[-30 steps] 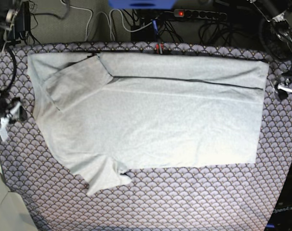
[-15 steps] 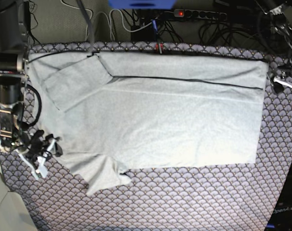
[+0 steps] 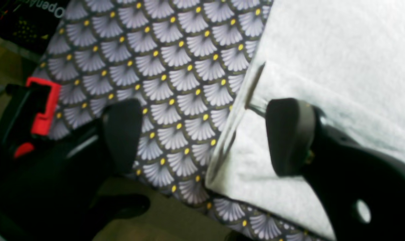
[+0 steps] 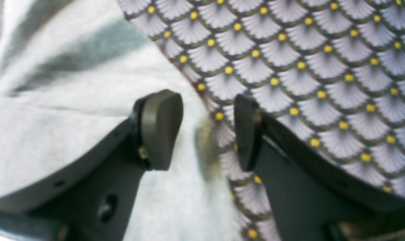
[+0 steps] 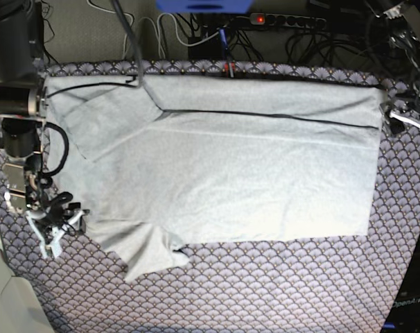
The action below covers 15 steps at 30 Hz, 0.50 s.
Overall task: Fold the T-shirt properly
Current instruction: 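Grasp the shirt's hem corners with both grippers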
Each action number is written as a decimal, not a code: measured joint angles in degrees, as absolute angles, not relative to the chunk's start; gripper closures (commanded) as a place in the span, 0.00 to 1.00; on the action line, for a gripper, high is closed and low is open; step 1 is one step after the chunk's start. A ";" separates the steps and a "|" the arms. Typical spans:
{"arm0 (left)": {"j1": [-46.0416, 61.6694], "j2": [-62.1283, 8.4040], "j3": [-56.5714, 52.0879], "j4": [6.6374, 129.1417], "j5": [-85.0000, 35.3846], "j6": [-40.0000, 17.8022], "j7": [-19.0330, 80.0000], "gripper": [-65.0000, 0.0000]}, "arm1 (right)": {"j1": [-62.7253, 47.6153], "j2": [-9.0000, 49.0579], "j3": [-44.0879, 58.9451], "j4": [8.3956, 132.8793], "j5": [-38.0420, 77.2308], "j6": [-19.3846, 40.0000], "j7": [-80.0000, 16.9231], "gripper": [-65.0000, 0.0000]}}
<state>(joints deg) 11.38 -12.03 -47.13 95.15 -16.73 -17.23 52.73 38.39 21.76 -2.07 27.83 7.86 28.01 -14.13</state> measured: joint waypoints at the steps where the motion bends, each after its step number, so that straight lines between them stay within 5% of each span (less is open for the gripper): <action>1: 10.83 -11.70 -47.16 95.11 -16.53 -17.17 53.04 0.13 | 38.37 21.30 -2.07 27.83 7.84 27.99 -14.09 0.53; 15: 9.69 -11.42 -47.11 95.15 -16.60 -17.37 52.90 0.13 | 37.34 20.49 -2.31 27.73 7.75 27.53 -12.51 0.53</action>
<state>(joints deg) 9.69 -11.42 -47.11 95.15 -16.60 -17.37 52.90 37.34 20.49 -2.31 27.73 7.75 27.53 -12.51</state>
